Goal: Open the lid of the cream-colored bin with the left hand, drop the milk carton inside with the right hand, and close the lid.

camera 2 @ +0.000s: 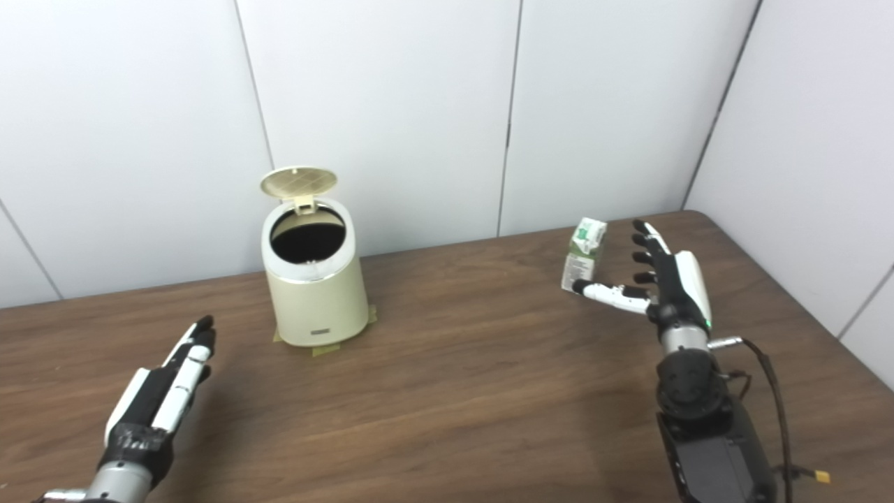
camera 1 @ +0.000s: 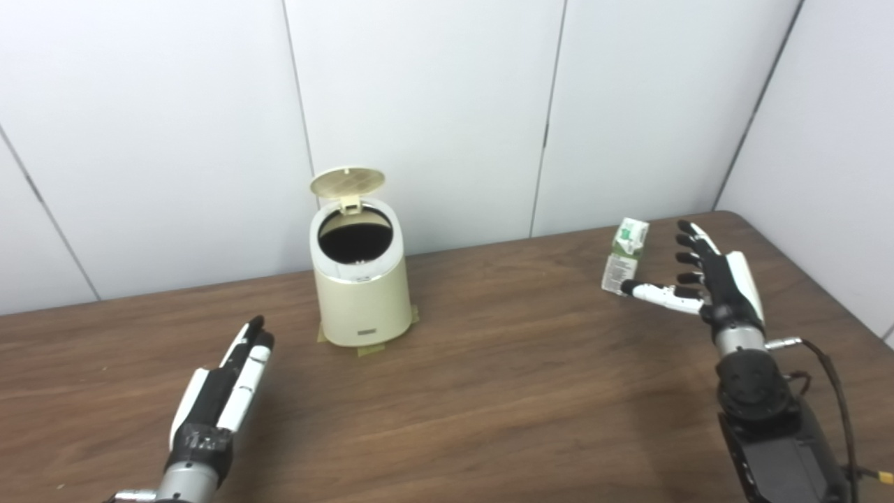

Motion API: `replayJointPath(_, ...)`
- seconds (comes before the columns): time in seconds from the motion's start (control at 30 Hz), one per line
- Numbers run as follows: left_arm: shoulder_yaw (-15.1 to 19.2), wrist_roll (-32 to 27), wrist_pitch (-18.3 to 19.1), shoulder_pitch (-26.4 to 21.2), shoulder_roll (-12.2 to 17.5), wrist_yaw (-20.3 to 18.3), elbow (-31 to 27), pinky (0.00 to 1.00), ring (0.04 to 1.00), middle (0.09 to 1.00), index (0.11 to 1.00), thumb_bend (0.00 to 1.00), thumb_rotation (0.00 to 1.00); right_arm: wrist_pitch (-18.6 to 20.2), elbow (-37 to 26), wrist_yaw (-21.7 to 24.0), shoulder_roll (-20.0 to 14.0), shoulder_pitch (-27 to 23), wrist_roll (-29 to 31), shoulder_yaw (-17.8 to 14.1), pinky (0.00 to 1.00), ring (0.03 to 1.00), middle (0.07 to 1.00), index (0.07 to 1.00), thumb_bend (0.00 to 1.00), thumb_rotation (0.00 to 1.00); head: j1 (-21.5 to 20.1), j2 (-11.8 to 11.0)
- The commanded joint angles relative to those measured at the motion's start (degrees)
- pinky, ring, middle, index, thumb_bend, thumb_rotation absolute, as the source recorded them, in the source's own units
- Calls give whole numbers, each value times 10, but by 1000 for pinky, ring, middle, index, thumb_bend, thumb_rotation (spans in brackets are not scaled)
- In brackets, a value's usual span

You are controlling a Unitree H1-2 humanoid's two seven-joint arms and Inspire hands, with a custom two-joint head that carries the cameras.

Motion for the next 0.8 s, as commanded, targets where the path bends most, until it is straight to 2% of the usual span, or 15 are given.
replayJointPath(0.0,5,-14,-12,-19,7,-5,-18,1000,1000,1000,1000,530,845,-6,-13,-8,-23,-40,-14,3,555,708,897,922,888,261,-4,1)
replayJointPath(0.1,5,-17,-11,-19,14,-6,-20,1000,1000,1000,1000,534,834,-8,-3,8,-30,-57,-2,5,672,808,887,929,889,245,-14,8)
replayJointPath(0.13,6,-17,-8,-20,16,-5,-22,1000,1000,1000,1000,527,847,-5,-2,17,-32,-64,6,4,674,827,888,930,891,244,-19,6)
replayJointPath(0.23,11,-24,-2,-24,17,-5,-25,1000,1000,1000,1000,502,838,8,8,31,-40,-81,9,8,575,823,888,922,898,249,-24,5)
replayJointPath(0.4,14,-22,6,-29,26,-7,-34,1000,1000,1000,1000,509,820,29,31,41,-47,-105,14,10,553,836,897,905,923,273,-29,5)
replayJointPath(0.53,10,-9,8,-30,34,-5,-38,1000,1000,1000,1000,484,817,40,61,46,-54,-122,17,13,604,839,903,894,924,292,-30,4)
replayJointPath(0.77,12,-13,9,-31,34,-7,-45,1000,1000,1000,1000,425,787,38,100,38,-52,-142,32,2,486,762,880,878,928,269,-27,3)
